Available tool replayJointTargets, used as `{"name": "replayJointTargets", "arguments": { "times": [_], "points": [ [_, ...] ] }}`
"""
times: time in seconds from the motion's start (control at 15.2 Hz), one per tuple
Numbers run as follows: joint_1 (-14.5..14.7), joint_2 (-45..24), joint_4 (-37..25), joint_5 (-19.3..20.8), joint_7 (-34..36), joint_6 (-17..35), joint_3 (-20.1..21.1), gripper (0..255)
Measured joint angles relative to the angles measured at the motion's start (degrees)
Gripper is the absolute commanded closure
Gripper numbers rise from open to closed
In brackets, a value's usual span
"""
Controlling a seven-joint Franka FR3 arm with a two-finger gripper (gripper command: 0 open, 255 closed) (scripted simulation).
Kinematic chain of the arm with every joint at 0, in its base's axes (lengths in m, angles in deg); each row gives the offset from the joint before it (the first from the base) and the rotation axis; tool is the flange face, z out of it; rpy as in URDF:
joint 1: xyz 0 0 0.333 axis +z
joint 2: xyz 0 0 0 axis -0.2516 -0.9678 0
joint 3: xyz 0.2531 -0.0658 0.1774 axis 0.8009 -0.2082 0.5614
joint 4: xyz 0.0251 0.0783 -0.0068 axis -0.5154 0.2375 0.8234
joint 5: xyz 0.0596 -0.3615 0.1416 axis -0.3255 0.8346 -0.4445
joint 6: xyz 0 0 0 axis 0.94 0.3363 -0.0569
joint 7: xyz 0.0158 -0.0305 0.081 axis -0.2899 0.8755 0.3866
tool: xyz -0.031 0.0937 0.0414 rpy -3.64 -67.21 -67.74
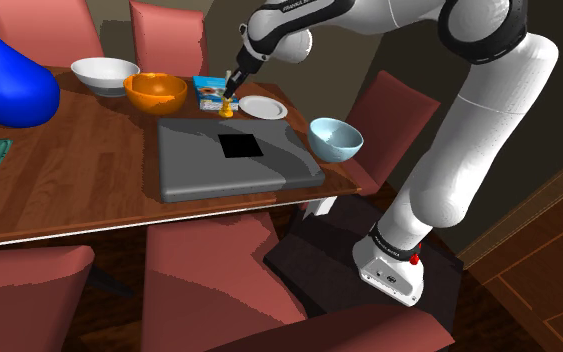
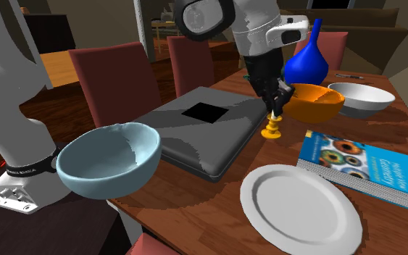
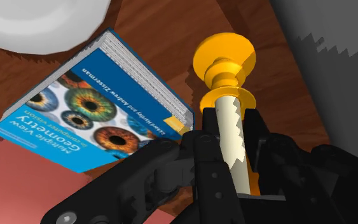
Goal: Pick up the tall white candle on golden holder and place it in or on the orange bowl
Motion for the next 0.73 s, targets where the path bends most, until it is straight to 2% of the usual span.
{"name": "replayJointTargets", "arguments": {
  "times": [0.73],
  "points": [
    [0.13,3.36,-4.4,3.18,3.36,-7.46,-0.51,255]
  ]
}}
